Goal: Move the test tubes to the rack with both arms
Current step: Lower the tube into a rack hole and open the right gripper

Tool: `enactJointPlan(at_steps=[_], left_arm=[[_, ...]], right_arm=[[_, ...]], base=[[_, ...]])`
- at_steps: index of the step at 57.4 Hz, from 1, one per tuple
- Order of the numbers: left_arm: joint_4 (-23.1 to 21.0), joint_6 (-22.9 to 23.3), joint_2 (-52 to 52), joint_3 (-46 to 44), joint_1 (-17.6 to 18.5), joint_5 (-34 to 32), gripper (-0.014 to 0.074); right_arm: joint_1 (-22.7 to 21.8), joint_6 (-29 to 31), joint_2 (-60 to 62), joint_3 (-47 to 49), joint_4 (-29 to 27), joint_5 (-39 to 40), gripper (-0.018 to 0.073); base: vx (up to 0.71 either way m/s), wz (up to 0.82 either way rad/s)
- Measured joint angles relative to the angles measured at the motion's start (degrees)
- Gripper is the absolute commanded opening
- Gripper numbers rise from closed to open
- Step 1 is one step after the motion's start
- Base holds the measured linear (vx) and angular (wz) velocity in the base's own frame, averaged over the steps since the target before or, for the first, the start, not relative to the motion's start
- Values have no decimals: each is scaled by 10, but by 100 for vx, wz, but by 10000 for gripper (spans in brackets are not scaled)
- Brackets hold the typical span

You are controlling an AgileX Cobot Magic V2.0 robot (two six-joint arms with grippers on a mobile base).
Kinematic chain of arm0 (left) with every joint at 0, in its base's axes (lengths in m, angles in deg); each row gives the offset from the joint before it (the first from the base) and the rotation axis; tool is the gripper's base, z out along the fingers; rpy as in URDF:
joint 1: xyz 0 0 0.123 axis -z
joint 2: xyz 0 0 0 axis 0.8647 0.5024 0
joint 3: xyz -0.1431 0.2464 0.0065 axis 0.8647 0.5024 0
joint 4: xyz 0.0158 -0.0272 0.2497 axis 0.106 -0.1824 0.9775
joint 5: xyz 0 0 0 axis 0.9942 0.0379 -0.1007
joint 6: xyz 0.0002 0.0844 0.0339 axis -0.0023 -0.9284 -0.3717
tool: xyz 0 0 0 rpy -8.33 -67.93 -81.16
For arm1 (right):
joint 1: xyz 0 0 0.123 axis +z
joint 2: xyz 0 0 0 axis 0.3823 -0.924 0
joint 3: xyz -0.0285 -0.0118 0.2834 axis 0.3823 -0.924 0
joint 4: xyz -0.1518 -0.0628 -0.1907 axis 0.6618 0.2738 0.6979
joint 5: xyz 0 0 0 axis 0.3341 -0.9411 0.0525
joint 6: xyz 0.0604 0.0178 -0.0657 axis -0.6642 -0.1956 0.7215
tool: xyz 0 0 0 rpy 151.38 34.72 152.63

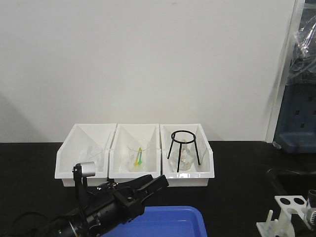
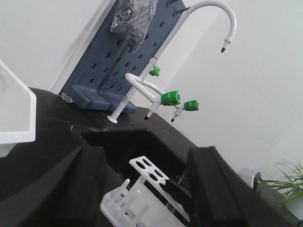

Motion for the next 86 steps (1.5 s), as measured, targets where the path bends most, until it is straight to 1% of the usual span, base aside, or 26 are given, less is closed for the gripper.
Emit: enactJointPlan(at_steps=[2,7,15,22,27,32,35,40,42,47,51,55,60,64,73,79,86], left_arm=[[0,0,0,0,0,0,514],[0,0,0,0,0,0,514],[0,-5,0,0,0,4,514],[-4,-41,-1,0,-6,9,513],[-25,-70,-12,0,-16,15,492],[-53,-104,-36,0,-30,28,447],[-67,-134,-63,1,-38,44,418],[-75,-197,-119,1,-52,94,372],[-77,-228,-148,1,-57,124,360],[-79,-285,-216,1,-62,200,339],[-79,-310,-268,1,-62,272,318],[-79,-318,-330,1,-62,344,296],[-82,-326,-395,1,-62,421,263],[-84,-337,-442,2,-62,474,220],[-87,-371,-546,24,-63,548,115],[-88,-375,-599,42,-63,602,69],[-90,-375,-647,50,-63,670,44]], right_arm=[[0,0,0,1,-1,0,427],[0,0,0,1,0,-5,467],[0,-12,4,1,0,-13,477],[0,-16,47,1,0,-48,477],[0,-16,106,1,0,-76,477],[0,-16,187,5,0,-134,477],[0,-13,241,18,0,-195,477],[0,7,324,59,0,-317,477],[0,17,358,79,1,-372,477],[0,24,418,131,2,-472,477],[0,26,454,160,2,-526,477],[0,28,486,170,2,-569,477],[0,30,508,172,3,-605,477],[0,30,518,172,4,-624,477],[0,30,523,172,4,-638,477],[0,30,523,172,4,-639,477],[0,30,523,172,4,-641,477]], base=[[0,0],[0,0],[0,0],[0,0],[0,0],[0,0],[0,0],[0,0],[0,0],[0,0],[0,0],[0,0],[0,0],[0,0],[0,0],[0,0],[0,0]])
